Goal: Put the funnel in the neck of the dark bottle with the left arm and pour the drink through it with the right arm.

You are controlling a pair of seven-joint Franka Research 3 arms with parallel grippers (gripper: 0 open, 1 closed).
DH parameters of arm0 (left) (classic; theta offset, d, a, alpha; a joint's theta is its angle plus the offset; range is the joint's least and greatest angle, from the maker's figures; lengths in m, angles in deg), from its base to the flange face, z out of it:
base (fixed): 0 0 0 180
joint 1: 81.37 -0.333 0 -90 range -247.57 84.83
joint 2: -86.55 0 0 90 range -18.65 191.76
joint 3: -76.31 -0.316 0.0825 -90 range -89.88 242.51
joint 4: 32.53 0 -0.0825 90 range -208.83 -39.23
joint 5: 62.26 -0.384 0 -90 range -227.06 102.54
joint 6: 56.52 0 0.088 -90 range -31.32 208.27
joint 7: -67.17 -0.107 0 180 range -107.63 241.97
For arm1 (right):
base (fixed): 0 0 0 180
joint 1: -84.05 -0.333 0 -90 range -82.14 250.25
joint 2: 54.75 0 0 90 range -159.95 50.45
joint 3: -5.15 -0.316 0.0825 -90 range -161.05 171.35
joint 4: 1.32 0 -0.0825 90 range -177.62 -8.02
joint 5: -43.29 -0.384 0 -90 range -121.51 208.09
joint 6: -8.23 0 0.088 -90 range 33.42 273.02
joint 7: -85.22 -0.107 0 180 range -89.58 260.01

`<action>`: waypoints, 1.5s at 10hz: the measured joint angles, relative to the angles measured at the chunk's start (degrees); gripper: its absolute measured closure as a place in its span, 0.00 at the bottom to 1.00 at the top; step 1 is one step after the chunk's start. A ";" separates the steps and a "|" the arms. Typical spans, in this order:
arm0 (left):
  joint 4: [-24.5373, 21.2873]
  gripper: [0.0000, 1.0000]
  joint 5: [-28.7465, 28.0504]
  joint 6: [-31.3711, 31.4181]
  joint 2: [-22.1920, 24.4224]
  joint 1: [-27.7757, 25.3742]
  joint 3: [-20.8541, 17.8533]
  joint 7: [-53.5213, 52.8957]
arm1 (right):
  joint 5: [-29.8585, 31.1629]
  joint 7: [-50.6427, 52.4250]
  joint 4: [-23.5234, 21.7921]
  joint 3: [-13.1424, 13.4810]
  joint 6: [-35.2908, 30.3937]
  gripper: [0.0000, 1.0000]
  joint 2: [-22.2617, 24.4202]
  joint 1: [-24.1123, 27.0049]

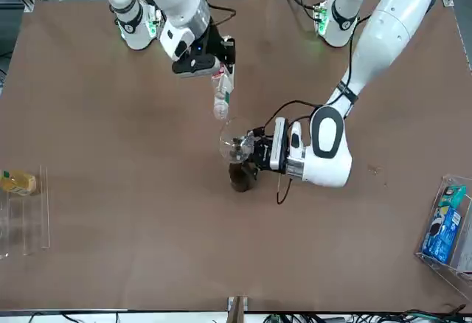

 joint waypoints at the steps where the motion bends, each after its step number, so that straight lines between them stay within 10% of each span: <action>1: 0.00 0.69 0.32 -0.13 -0.16 -0.07 0.03 0.00 | 1.05 -0.83 1.05 -0.01 -0.04 0.60 -1.19 -1.09; 15: -0.11 0.70 1.28 -0.41 -0.28 -0.29 0.03 0.00 | 1.66 -3.98 9.60 -0.63 -3.74 0.60 -10.92 -3.41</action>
